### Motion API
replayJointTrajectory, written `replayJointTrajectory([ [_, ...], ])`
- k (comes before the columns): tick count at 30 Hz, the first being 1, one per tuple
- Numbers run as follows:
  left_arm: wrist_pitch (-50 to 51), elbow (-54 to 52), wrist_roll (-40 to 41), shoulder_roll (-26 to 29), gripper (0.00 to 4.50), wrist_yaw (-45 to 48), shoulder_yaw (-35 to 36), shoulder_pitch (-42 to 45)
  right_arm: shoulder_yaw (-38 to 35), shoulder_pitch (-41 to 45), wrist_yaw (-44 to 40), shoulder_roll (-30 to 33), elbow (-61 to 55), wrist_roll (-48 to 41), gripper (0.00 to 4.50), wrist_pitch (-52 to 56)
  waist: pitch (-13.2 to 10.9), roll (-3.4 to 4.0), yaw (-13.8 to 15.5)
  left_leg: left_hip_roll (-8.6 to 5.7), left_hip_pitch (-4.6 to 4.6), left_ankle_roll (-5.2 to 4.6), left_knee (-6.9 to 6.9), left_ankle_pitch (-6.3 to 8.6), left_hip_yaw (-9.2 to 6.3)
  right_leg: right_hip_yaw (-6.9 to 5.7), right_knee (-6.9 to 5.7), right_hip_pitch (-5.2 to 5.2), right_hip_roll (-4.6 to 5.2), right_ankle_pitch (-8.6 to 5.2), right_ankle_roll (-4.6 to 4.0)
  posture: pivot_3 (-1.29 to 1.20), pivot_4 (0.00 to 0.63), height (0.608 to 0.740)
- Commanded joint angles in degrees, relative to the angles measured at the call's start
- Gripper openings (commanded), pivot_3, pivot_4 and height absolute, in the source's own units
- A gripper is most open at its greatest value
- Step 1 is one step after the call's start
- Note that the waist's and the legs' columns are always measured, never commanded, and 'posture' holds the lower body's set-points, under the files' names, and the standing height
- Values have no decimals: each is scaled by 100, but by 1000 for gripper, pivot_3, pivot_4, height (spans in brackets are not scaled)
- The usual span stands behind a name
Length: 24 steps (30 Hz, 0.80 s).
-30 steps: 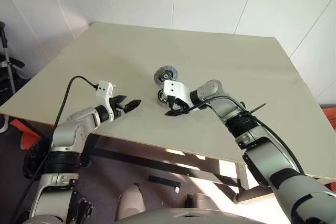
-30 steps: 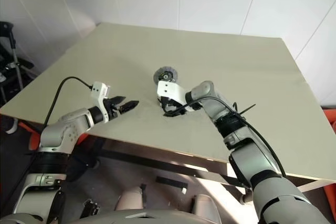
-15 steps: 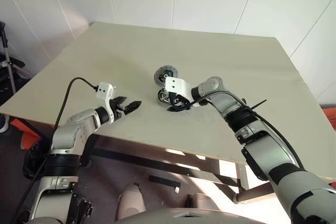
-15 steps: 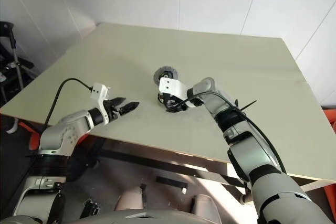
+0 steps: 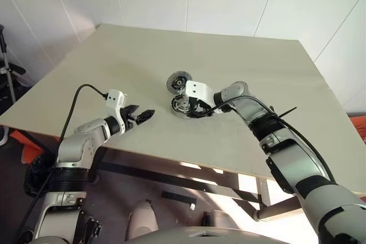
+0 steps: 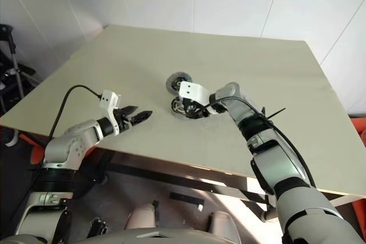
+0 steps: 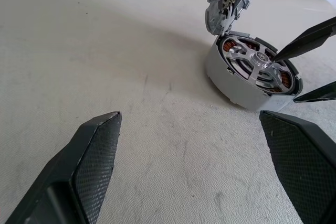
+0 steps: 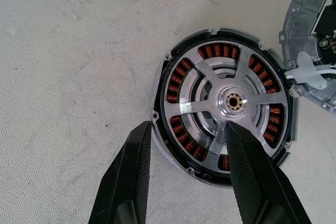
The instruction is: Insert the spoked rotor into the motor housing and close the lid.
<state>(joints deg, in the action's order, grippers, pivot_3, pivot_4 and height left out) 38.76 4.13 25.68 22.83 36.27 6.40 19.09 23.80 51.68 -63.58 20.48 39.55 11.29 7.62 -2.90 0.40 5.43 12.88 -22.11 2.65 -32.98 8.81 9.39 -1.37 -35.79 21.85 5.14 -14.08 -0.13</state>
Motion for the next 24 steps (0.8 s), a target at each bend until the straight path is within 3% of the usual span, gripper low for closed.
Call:
replayJointTrajectory([
  [1,-35,-127,48,87,4475,21,94,60,-14,-144,-70,33,-319,-23,2400,50,0,0,2,0,0,0,0,0,0,0,0,-1,0,0,0,0,0,740],
  [7,-46,-76,49,97,4475,29,94,95,4,-464,-182,63,-917,-83,2400,332,0,-1,7,0,0,0,0,0,0,0,2,-2,0,0,0,0,0,740],
  [15,-46,-55,47,81,4475,28,65,136,9,-473,-117,71,-843,-6,2400,378,0,-1,3,0,4,0,0,0,0,1,-2,-2,0,0,0,0,0,740],
  [18,-54,-61,46,84,4475,23,75,115,37,-483,-111,53,-840,19,1802,365,0,-1,3,0,5,0,0,0,0,1,-1,-3,0,0,0,0,0,740],
  [22,-51,-83,52,82,4475,10,88,92,51,-454,-84,37,-795,41,554,314,1,-1,3,0,4,0,1,0,0,1,1,-3,0,0,0,0,0,740],
  [24,-52,-91,53,79,4475,4,91,83,48,-432,-69,29,-762,47,554,283,1,-1,3,0,4,0,2,0,0,1,2,-3,0,0,0,0,0,740],
])
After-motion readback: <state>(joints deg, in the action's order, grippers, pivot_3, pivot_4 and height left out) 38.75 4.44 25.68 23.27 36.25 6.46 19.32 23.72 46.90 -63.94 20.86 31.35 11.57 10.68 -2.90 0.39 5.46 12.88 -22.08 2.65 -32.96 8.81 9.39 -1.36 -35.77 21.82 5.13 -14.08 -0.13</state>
